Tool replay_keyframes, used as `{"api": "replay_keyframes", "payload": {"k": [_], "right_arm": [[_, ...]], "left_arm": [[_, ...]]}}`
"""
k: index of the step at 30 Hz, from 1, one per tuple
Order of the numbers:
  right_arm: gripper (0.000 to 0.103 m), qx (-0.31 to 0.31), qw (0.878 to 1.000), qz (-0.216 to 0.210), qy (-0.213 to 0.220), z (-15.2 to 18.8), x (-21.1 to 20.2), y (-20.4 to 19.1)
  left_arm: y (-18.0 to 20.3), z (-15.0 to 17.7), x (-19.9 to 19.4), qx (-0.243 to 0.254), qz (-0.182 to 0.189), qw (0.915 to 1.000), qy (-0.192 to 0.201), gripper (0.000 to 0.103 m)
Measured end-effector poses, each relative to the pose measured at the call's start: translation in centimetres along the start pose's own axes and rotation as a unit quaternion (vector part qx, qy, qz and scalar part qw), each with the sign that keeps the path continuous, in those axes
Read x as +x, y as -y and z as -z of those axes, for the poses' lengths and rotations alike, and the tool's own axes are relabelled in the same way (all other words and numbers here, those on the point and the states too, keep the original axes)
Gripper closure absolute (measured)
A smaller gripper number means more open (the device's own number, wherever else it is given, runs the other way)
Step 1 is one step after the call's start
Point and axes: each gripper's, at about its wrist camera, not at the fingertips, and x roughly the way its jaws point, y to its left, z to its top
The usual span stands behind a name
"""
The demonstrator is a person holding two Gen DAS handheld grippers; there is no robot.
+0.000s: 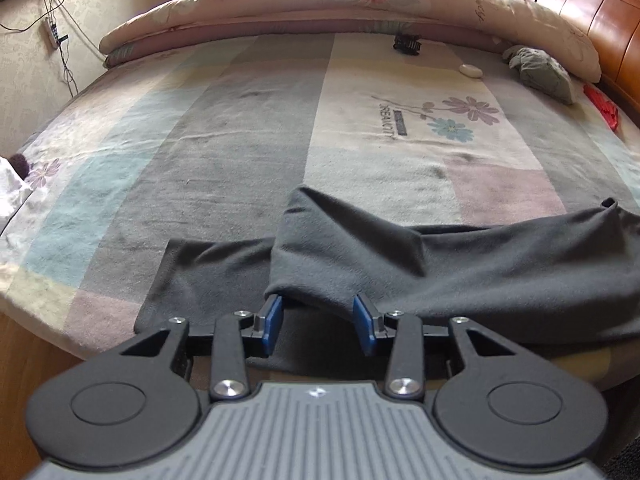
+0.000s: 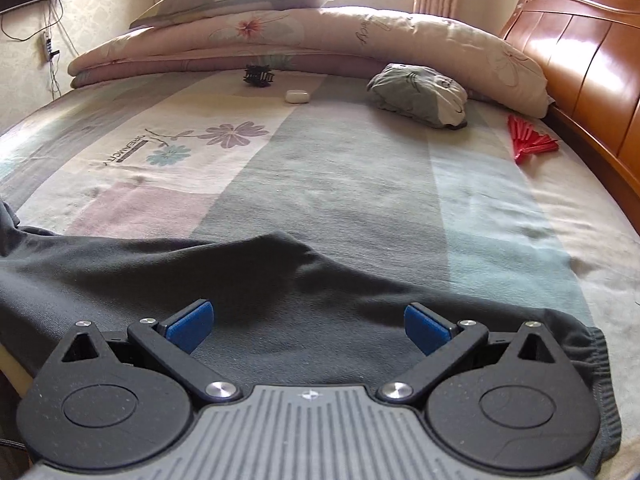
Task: Fold clothes
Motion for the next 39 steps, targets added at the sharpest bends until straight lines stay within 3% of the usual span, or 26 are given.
{"api": "replay_keyframes", "payload": {"k": [4, 8, 12, 16, 20, 25, 27, 29, 32, 35, 39], "right_arm": [[0.000, -0.007, 1.000, -0.009, -0.006, -0.9, 2.1, -0.9], [0.000, -0.007, 1.000, -0.008, -0.009, -1.9, 4.0, -1.3], [0.000, -0.012, 0.999, 0.019, -0.030, -0.9, 5.8, -0.5], [0.000, 0.021, 0.998, 0.034, -0.047, 0.3, 5.7, 2.0], [0.000, 0.019, 0.999, 0.038, -0.026, -0.5, 4.4, 2.3], [0.000, 0.014, 1.000, -0.012, -0.009, -2.4, 5.6, 1.6], [0.000, 0.001, 1.000, -0.009, -0.017, -2.7, 7.0, 1.2], [0.000, -0.016, 0.999, 0.029, -0.029, -2.3, 8.3, 1.5], [0.000, 0.008, 0.999, 0.050, -0.021, -1.7, 8.1, 3.5], [0.000, 0.020, 0.997, 0.069, -0.024, -1.2, 6.8, 4.5], [0.000, 0.020, 0.998, 0.056, -0.020, 0.0, 4.8, 4.1]], "left_arm": [[-1.7, 0.4, -0.3, -0.006, -0.051, 0.9986, -0.010, 0.055], [-1.2, -1.2, -0.9, -0.001, -0.043, 0.9990, 0.013, 0.054], [3.1, -3.9, 0.0, 0.039, 0.033, 0.9981, 0.036, 0.047], [9.0, -6.3, 2.2, 0.090, 0.124, 0.9872, 0.046, 0.045], [15.6, -7.9, 4.6, 0.144, 0.218, 0.9644, 0.044, 0.045], [22.0, -7.2, 6.6, 0.164, 0.322, 0.9322, 0.017, 0.045], [23.2, -6.7, 7.3, 0.167, 0.337, 0.9266, 0.007, 0.045], [23.4, -6.2, 8.7, 0.151, 0.351, 0.9241, -0.013, 0.045], [23.0, -5.4, 10.8, 0.120, 0.367, 0.9218, -0.037, 0.047], [22.0, -6.0, 10.9, 0.110, 0.383, 0.9163, -0.040, 0.045], [22.6, -7.9, 10.0, 0.114, 0.390, 0.9135, -0.019, 0.046]]}}
